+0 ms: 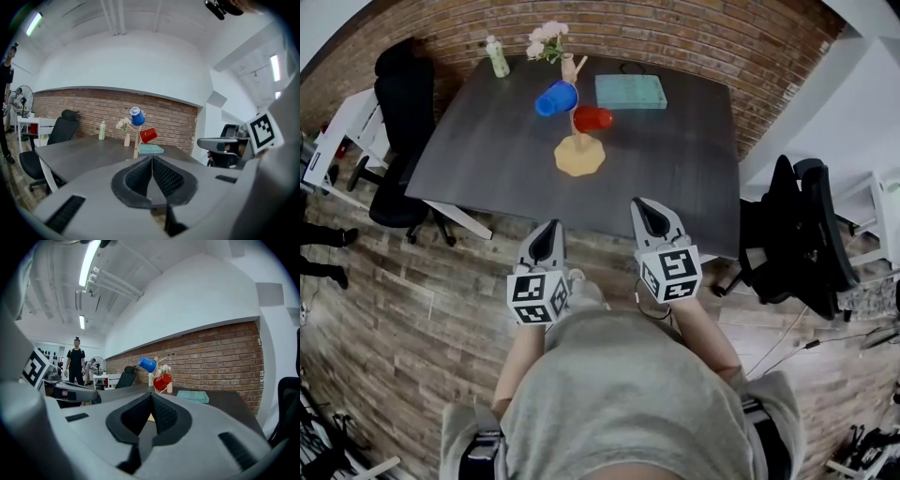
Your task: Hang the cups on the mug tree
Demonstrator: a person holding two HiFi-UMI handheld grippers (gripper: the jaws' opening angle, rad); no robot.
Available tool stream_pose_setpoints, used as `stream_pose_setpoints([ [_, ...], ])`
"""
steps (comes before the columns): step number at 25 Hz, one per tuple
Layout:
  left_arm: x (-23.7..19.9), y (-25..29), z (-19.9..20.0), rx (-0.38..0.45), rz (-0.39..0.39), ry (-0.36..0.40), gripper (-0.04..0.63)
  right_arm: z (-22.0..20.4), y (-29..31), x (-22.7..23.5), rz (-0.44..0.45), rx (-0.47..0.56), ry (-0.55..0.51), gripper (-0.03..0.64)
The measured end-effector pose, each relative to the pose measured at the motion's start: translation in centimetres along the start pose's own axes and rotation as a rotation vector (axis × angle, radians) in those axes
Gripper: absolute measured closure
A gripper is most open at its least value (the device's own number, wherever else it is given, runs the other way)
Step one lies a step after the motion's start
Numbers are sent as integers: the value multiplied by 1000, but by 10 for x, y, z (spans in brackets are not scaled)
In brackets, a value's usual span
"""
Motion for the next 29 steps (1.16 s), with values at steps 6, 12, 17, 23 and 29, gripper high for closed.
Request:
stream_pose_setpoints([
  [6,1,1,3,-5,1,0,584,-3,0,-1,23,-8,20,617],
  [12,-2,4,8,-12,-5,-5,583,0,2,-2,29,2,25,617],
  [17,-3,8,10,-9,-15,-6,583,2,5,-1,35,3,34,617],
  [23,-6,11,11,-9,-16,-7,583,4,10,-1,42,-4,27,617],
  [29,-12,16,14,-8,-16,-9,583,7,17,0,48,-1,24,617],
])
Point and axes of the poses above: the fingertips, and each gripper's own axes: y forward along the fingers, x to its right, z out of its top, the point moved 9 cm from there along -y, backward along the fingers, and after that the axes turned 13 degrees about -x, right-handed, at the moved point
